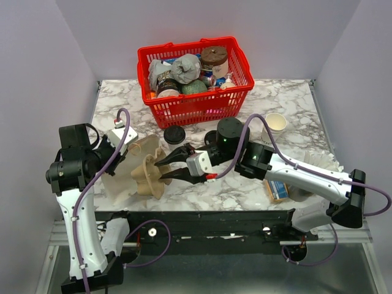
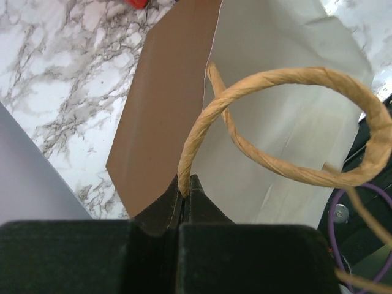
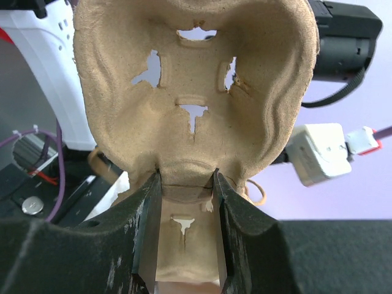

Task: Pack the takeout coffee

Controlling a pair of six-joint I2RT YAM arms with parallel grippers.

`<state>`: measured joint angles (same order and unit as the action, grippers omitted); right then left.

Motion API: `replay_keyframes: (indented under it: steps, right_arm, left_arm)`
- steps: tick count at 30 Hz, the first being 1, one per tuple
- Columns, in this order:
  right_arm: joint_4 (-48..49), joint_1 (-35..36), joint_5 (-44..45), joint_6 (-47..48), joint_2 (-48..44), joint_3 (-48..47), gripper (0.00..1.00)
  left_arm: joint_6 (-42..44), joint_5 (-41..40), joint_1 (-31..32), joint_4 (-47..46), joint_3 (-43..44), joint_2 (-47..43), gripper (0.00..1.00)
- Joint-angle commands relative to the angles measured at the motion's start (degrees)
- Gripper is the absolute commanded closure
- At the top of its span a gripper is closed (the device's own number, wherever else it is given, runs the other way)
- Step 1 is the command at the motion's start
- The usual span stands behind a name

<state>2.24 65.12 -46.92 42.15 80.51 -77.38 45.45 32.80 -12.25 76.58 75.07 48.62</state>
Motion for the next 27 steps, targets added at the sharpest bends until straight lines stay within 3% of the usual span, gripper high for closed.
replay_keyframes:
  steps: [1, 11, 27]
  right_arm:
    - [12.34, 1.93, -2.57, 1.53, 0.78, 1.62, 1.0]
    - [14.2, 4.84, -1.6, 3.46, 6.67, -2.15, 1.0]
    - [-0.48, 4.84, 9.56, 6.45, 8.09, -4.62, 0.99]
  left_arm:
    - [-0.72, 3.77, 0.21, 10.08, 3.59, -0.45, 1.0]
    - [-0.98, 4.2, 0.21, 10.08, 3.77, -2.3, 1.0]
    - [-1.24, 13.61, 0.47, 10.17, -1.06, -5.2, 1.0]
